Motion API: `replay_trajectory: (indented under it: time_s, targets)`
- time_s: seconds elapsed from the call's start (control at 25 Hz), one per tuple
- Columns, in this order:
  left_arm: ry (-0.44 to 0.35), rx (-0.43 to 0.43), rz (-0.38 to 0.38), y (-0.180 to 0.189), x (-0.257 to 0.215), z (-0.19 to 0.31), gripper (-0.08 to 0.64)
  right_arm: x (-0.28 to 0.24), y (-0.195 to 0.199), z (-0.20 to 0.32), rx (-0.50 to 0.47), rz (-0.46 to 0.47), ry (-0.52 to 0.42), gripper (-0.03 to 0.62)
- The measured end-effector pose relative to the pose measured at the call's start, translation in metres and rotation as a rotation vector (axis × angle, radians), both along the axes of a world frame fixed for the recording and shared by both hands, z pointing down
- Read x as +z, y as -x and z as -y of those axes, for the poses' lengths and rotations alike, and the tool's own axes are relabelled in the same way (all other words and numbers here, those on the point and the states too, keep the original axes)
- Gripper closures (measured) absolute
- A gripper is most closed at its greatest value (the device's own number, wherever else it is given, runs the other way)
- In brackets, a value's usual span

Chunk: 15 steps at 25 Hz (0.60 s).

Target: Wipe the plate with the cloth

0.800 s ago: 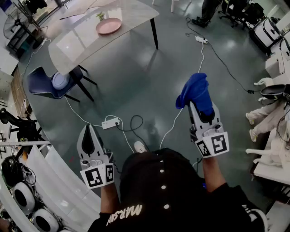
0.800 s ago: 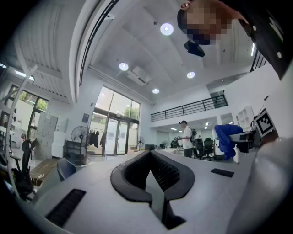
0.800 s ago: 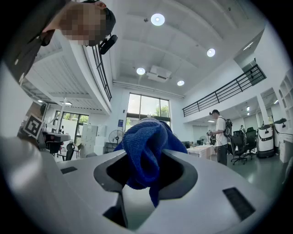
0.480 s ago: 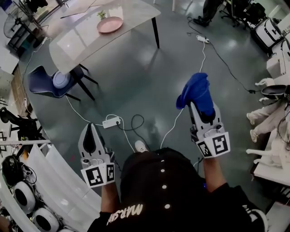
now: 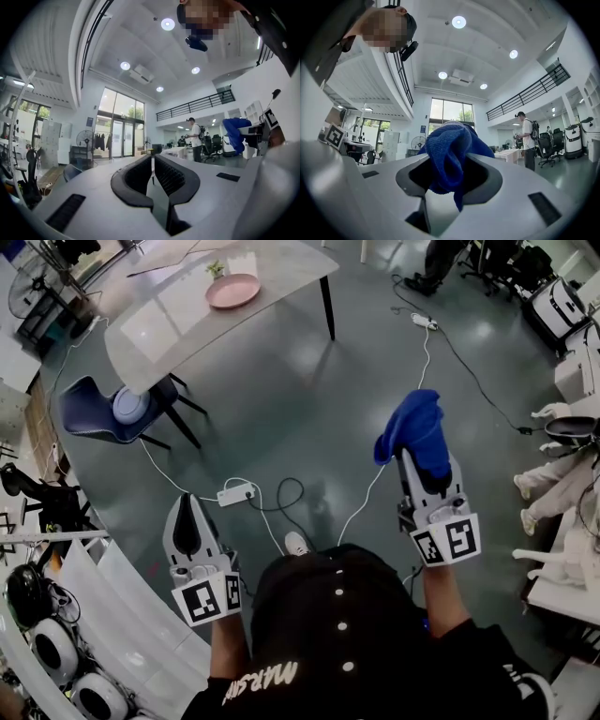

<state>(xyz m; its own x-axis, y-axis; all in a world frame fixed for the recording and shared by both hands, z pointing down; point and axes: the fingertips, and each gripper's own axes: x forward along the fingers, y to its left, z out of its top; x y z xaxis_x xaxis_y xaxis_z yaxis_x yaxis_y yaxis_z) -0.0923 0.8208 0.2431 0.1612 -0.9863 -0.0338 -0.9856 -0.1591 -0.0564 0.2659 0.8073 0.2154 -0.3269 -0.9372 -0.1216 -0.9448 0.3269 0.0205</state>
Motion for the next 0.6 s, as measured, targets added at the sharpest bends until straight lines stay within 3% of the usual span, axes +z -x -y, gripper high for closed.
replay_trajectory:
  time_s: [0.08, 0.16, 0.2, 0.6]
  targets:
    - [0.000, 0.017, 0.004, 0.002, 0.002, 0.006, 0.530, 0.002, 0.003, 0.004, 0.006, 0.001, 0.003, 0.440]
    - [-0.001, 0.021, -0.003, 0.007, 0.003, 0.011, 0.288, 0.003, 0.008, 0.008, 0.012, 0.000, 0.004, 0.441]
    - [0.001, 0.014, -0.003, 0.010, 0.003, 0.014, 0.258, 0.003, 0.010, 0.010, 0.016, 0.000, 0.005, 0.440]
    - [0.001, 0.045, -0.002, 0.038, 0.001, 0.033, 0.253, 0.007, 0.036, 0.026, 0.035, 0.004, 0.027, 0.440]
